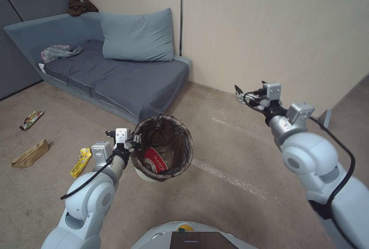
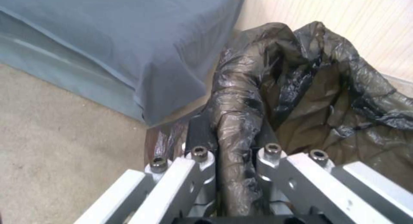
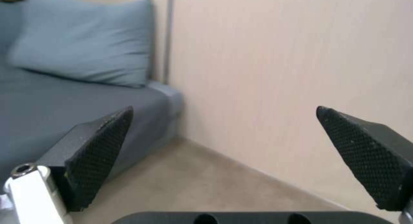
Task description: Pick up the trash bin, then pick up the garbage from the floor and place it into the trash bin.
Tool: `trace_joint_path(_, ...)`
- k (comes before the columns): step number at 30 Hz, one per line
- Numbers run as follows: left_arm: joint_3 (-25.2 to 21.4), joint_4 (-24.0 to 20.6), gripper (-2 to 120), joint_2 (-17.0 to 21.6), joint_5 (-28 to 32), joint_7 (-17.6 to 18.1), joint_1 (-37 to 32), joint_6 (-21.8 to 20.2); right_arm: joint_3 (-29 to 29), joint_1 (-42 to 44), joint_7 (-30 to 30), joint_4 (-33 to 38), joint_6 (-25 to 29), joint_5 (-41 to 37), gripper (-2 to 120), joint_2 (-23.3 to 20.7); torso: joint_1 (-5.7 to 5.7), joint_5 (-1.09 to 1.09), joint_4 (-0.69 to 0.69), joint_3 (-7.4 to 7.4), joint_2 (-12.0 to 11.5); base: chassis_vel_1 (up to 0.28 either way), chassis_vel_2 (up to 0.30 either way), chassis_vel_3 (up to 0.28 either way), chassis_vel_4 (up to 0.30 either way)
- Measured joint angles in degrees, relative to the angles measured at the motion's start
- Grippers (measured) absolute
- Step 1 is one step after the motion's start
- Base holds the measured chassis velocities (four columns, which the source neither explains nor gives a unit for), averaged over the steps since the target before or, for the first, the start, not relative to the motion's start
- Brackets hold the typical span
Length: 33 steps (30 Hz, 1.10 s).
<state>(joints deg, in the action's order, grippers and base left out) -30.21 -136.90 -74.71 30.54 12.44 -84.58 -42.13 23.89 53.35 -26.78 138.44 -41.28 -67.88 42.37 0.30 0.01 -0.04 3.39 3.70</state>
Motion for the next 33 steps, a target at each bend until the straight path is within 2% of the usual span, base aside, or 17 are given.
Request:
trace_joint_path(2,-0.1,0.0,6,-0.1,-0.1,0.1,0.5,0.0,5.8,8.4,5.8,-4.5,9.3,20.6,100,5.0,0.0,0.0,0.0,0.0,0.0,0.0,0.0,0.0,0.0)
trace_joint_path(3,-0.1,0.0,6,-0.1,-0.1,0.1,0.5,0.0,5.8,8.4,5.8,-4.5,9.3,20.6,100,5.0,0.0,0.0,0.0,0.0,0.0,0.0,0.0,0.0,0.0)
trace_joint_path(4,-0.1,0.0,6,-0.1,-0.2,0.2,0.7,0.0,6.6,10.9,7.0,-5.8,12.5,26.3,100,7.0,0.0,0.02,0.0,0.0,0.0,0.0,0.0,0.0,0.0)
trace_joint_path(5,0.0,-0.1,6,0.0,-0.3,0.4,0.8,0.0,7.8,15.8,8.9,-8.2,18.0,35.7,100,11.1,0.0,-0.02,0.0,0.0,0.0,0.0,0.0,0.0,0.0)
trace_joint_path(6,0.0,-0.1,6,0.0,-0.3,0.4,0.8,0.0,7.8,15.8,8.9,-8.2,18.0,35.7,100,11.1,0.0,-0.02,0.0,0.0,0.0,0.0,0.0,0.0,0.0)
trace_joint_path(7,0.0,-0.3,6,-0.1,-0.3,0.7,0.7,0.0,8.4,19.0,10.1,-10.5,23.4,41.4,100,14.5,0.0,0.0,0.0,0.0,0.0,0.0,0.0,0.0,0.0)
trace_joint_path(8,-0.1,-0.5,6,-0.1,-0.3,0.8,0.5,0.0,9.0,20.5,10.8,-12.0,26.7,45.4,100,16.9,0.0,-0.01,0.0,0.0,0.0,0.0,0.0,0.0,0.0)
trace_joint_path(9,-0.1,-0.5,6,-0.1,-0.3,0.8,0.5,0.0,9.0,20.5,10.8,-12.0,26.7,45.4,100,16.9,0.0,-0.01,0.0,0.0,0.0,0.0,0.0,0.0,0.0)
trace_joint_path(12,-0.2,-1.4,6,-0.1,-0.4,1.3,-0.6,0.0,11.8,23.4,12.5,-17.8,38.0,58.1,100,24.7,0.0,-0.02,0.01,0.0,0.0,0.0,0.0,0.0,0.0)
trace_joint_path(13,-0.2,-1.4,6,-0.1,-0.4,1.3,-0.6,0.0,11.8,23.4,12.5,-17.8,38.0,58.1,100,24.7,0.0,-0.02,0.01,0.0,0.0,0.0,0.0,0.0,0.0)
trace_joint_path(15,0.0,-2.0,6,-1.1,-0.8,1.5,-1.2,0.0,13.5,24.9,12.9,-20.4,42.5,62.3,100,30.9,0.0,-0.01,0.0,0.0,0.0,0.0,0.0,0.0,0.0)
trace_joint_path(16,0.1,-2.2,6,-1.3,-1.0,1.5,-1.5,0.0,13.4,25.6,13.0,-20.7,43.4,63.3,100,32.3,0.0,-0.02,0.01,0.0,0.0,0.0,0.0,0.0,0.0)
trace_joint_path(20,-0.1,-3.4,6,-1.4,-1.0,1.5,-2.1,0.0,13.1,26.7,13.0,-20.5,44.6,65.7,100,34.7,0.0,-0.02,0.0,0.0,0.0,0.0,0.0,0.0,0.0)
trace_joint_path(33,-1.6,-5.5,6,-1.0,0.7,2.2,-3.3,0.0,12.7,26.3,12.7,-18.4,43.2,64.7,100,35.4,0.0,-0.02,0.01,0.0,0.0,0.022,0.025,0.028,0.025)
